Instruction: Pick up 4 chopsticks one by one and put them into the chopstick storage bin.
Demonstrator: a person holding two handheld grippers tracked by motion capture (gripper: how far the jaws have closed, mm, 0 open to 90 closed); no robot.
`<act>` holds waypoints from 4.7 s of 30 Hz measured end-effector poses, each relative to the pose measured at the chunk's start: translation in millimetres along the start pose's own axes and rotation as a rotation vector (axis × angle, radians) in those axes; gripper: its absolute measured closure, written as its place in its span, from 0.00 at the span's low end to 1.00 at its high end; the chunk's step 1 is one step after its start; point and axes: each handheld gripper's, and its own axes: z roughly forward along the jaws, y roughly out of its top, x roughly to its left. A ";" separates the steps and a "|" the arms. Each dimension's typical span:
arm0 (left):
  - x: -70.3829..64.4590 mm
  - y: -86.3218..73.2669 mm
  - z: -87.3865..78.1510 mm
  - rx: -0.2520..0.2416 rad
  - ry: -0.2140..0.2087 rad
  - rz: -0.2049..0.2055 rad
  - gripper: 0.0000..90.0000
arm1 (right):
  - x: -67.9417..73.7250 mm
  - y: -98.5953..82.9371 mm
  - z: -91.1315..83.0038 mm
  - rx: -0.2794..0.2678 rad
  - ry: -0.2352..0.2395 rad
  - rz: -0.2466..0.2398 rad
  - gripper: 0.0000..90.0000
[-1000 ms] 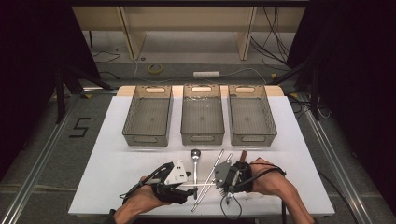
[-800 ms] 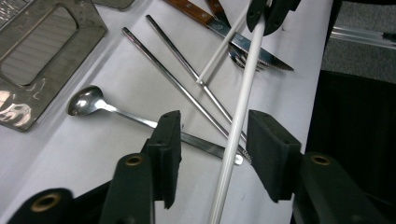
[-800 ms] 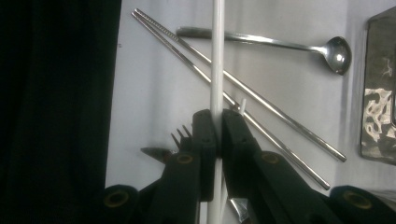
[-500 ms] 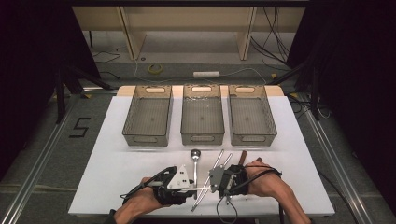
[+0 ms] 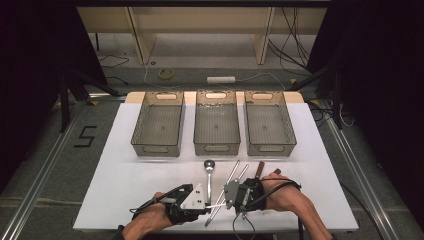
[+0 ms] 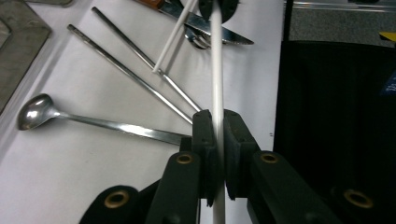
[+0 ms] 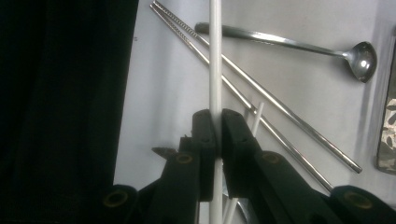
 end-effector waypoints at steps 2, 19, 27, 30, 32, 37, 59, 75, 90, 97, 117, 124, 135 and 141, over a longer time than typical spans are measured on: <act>-0.3 0.4 -0.4 0.001 -0.007 0.002 0.94 | 0.1 -0.6 0.4 -0.008 0.003 0.002 0.93; 25.2 -11.7 -20.2 -0.072 0.132 -0.174 0.95 | -11.4 -37.3 -38.4 -0.272 -0.130 0.343 0.44; 38.2 -19.0 -31.8 -0.107 0.238 -0.280 0.95 | -16.0 -57.9 -40.0 -0.391 -0.238 0.513 0.42; 44.6 -23.2 -37.4 -0.134 0.261 -0.337 0.95 | -16.2 -66.2 -40.6 -0.426 -0.268 0.572 0.42; 49.0 -26.2 -40.6 -0.140 0.278 -0.364 0.95 | -15.0 -71.6 -39.9 -0.439 -0.279 0.612 0.41; 59.2 -32.1 -48.4 -0.166 0.318 -0.417 0.94 | -13.7 -89.6 -32.9 -0.448 -0.249 0.684 0.38; 120.9 -59.6 -78.3 -0.226 0.458 -0.623 0.94 | 4.4 -120.2 -17.4 -0.566 -0.333 0.885 0.34; 178.6 -68.3 -78.9 -0.209 0.548 -0.751 0.94 | 21.9 -119.8 -13.2 -0.572 -0.304 0.893 0.33; 212.9 -79.7 -81.8 -0.139 0.601 -0.823 0.94 | 25.9 -123.3 -16.0 -0.605 -0.287 0.912 0.33; 220.8 -84.1 -76.5 -0.093 0.605 -0.849 0.94 | 26.4 -121.8 -16.2 -0.606 -0.281 0.905 0.33; 217.4 -71.8 -80.5 -0.086 0.621 -0.849 0.52 | 25.5 -123.3 -18.5 -0.600 -0.265 0.900 0.33; 190.0 -63.9 -87.2 -0.201 0.513 -0.832 0.37 | 22.2 -122.7 -17.3 -0.514 -0.233 0.868 0.33; 151.0 -56.9 -88.5 -0.335 0.457 -0.740 0.28 | -3.8 -124.4 -16.2 -0.255 -0.160 0.773 0.37; 129.7 -53.3 -79.2 -0.338 0.417 -0.689 0.25 | -15.6 -122.0 -9.1 -0.165 -0.105 0.710 0.37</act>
